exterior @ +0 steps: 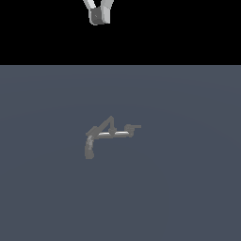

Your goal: Turn on the faucet by rotating a designated handle.

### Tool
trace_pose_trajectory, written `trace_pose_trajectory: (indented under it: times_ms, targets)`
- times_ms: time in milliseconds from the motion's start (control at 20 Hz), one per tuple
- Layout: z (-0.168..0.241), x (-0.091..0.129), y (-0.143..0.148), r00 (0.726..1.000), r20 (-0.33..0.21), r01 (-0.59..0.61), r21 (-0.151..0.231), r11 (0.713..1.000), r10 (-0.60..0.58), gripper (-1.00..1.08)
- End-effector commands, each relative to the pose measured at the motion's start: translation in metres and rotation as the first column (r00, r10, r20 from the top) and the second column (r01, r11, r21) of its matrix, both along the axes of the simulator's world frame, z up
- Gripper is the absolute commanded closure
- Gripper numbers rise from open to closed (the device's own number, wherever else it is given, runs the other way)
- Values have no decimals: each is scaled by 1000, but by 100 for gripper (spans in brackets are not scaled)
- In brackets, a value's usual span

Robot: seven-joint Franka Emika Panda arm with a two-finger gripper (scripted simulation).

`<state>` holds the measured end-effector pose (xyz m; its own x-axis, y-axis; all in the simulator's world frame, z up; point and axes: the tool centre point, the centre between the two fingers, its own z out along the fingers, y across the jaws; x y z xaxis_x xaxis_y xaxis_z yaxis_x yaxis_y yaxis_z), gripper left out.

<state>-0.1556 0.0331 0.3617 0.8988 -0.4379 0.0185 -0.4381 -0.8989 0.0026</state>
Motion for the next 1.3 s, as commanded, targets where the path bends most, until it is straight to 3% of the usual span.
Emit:
trace_pose_trajectory:
  times_ms: [0,300,650,950,1250]
  targets:
    - [-18,14,2,998,0,63,2,998,-63,108]
    - [-60,48,3,979,-2,204,7,979,-204,108]
    - [-106,85,-2,934,-5,356,10,934,-356,108]
    - [-145,116,-11,878,-7,479,12,878,-479,108]
    - [-185,146,-25,803,-9,596,11,803,-596,108]
